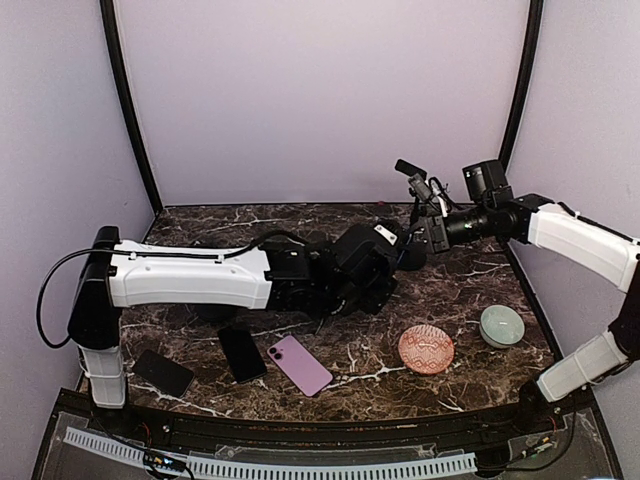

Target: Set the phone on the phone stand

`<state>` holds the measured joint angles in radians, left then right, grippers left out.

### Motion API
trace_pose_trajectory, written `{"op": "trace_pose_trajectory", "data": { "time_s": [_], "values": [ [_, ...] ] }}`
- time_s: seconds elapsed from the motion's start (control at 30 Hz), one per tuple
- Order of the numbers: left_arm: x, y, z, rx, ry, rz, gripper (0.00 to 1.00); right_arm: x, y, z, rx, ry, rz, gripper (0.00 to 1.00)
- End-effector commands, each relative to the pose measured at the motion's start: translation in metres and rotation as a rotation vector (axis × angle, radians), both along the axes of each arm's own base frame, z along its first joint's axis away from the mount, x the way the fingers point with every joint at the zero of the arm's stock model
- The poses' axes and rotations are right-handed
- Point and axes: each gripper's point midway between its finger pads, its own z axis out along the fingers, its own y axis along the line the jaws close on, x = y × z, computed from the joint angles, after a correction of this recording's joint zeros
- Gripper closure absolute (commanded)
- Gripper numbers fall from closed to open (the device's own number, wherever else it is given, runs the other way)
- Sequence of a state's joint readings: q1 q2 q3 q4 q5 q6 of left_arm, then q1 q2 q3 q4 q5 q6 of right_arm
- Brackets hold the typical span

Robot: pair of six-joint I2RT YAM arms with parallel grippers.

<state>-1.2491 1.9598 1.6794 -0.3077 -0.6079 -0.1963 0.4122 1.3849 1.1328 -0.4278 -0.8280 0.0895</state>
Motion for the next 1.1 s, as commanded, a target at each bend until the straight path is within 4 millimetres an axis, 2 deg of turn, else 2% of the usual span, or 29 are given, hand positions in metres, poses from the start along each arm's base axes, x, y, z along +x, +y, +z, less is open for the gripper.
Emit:
{"op": "trace_pose_trajectory", "data": {
  "time_s": [0.0, 0.1, 0.13, 0.23, 0.27, 0.33, 0.47, 0.53, 0.77, 0.97, 1.07],
  "values": [
    [0.005, -0.008, 0.027, -0.079, -0.047, 0.016, 1.0, -0.002, 0.006, 0.003, 0.029, -0.01, 0.016, 0.79],
    [0.004, -0.011, 0.025, -0.067, -0.047, -0.001, 0.99, -0.004, 0.005, 0.003, 0.036, -0.011, 0.013, 0.85],
    [0.004, -0.012, 0.024, -0.061, -0.046, -0.006, 0.94, -0.004, 0.005, 0.003, 0.037, -0.009, 0.011, 0.89],
    [0.005, -0.014, 0.023, -0.063, -0.046, -0.006, 0.6, -0.005, 0.005, 0.003, 0.042, -0.008, 0.007, 1.0],
    [0.005, -0.014, 0.023, -0.069, -0.046, 0.001, 0.48, -0.005, 0.005, 0.003, 0.043, -0.009, 0.005, 1.0],
    [0.006, -0.014, 0.022, -0.079, -0.045, 0.008, 0.31, -0.005, 0.004, 0.004, 0.045, -0.011, 0.003, 1.0],
    [0.007, -0.013, 0.021, -0.074, -0.045, 0.022, 0.11, -0.004, 0.005, 0.014, 0.053, -0.03, 0.007, 1.0],
    [0.008, -0.01, 0.023, -0.057, -0.047, 0.027, 0.02, -0.001, 0.005, 0.027, 0.042, -0.071, 0.009, 1.0],
    [0.005, 0.019, 0.037, -0.039, -0.05, 0.083, 0.01, 0.028, -0.003, 0.082, -0.027, -0.288, -0.066, 1.0],
    [-0.007, 0.043, 0.036, -0.13, 0.017, 0.124, 0.01, 0.06, -0.01, 0.11, -0.067, -0.403, -0.192, 1.0],
    [-0.013, 0.057, 0.036, -0.183, 0.042, 0.141, 0.01, 0.076, -0.012, 0.117, -0.077, -0.43, -0.246, 1.0]
  ]
}}
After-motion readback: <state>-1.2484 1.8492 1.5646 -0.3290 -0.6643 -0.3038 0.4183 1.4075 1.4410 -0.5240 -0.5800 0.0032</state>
